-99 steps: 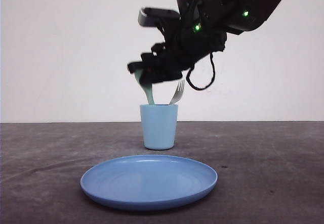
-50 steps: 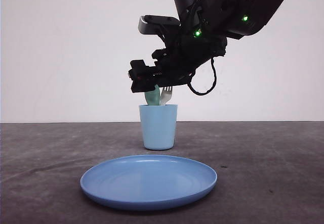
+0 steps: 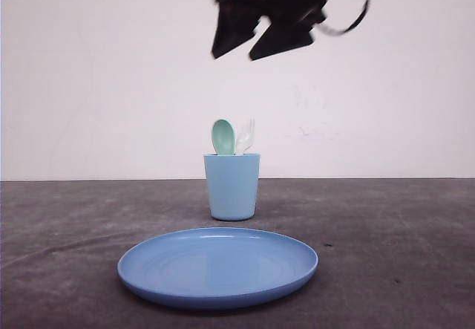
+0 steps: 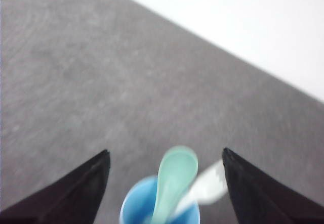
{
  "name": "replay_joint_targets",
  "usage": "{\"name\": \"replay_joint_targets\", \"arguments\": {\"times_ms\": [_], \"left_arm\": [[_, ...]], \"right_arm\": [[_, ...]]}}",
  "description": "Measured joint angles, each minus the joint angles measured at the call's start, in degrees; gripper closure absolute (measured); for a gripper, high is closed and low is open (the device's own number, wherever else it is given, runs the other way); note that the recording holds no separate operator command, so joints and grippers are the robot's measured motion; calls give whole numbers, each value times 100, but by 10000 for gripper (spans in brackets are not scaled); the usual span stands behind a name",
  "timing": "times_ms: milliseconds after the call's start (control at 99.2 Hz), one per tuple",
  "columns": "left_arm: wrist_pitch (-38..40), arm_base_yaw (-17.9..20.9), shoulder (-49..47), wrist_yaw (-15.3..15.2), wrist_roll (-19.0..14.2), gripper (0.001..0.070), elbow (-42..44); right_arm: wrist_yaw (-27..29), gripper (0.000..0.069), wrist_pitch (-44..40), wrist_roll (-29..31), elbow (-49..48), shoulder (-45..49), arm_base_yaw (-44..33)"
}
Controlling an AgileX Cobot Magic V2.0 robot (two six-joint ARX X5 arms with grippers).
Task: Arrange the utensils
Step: 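Lower the spoon into the cup and open the right gripper, then lower the right gripper around the cup rim and grasp the cup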
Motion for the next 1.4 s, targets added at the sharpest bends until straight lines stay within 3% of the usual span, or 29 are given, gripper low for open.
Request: {"name": "replay_joint_targets", "arguments": {"times_ms": [212, 272, 393, 474, 816, 1149, 1401], "left_arm": [[2, 0, 0, 0, 0, 415, 0], [2, 0, 0, 0, 2, 415, 0], [2, 0, 0, 0, 0, 415, 0], [0, 0, 0, 0, 0, 415, 0], [0, 0, 0, 0, 0, 415, 0], [0, 0, 0, 0, 0, 415, 0], [0, 0, 0, 0, 0, 415, 0]], "right_arm": [[35, 235, -1449, 455, -2, -654, -286], [46, 183, -1519, 527, -87, -702, -363], [28, 13, -1556, 671, -466, -763, -431], [17, 10, -1532, 767, -772, -763, -428], [-15, 10, -197, 1040, -1878, -538, -420], [-638, 10, 1552, 1038, -1882, 577, -417], [-776, 10, 1729, 1036, -1318, 1384, -417]]}}
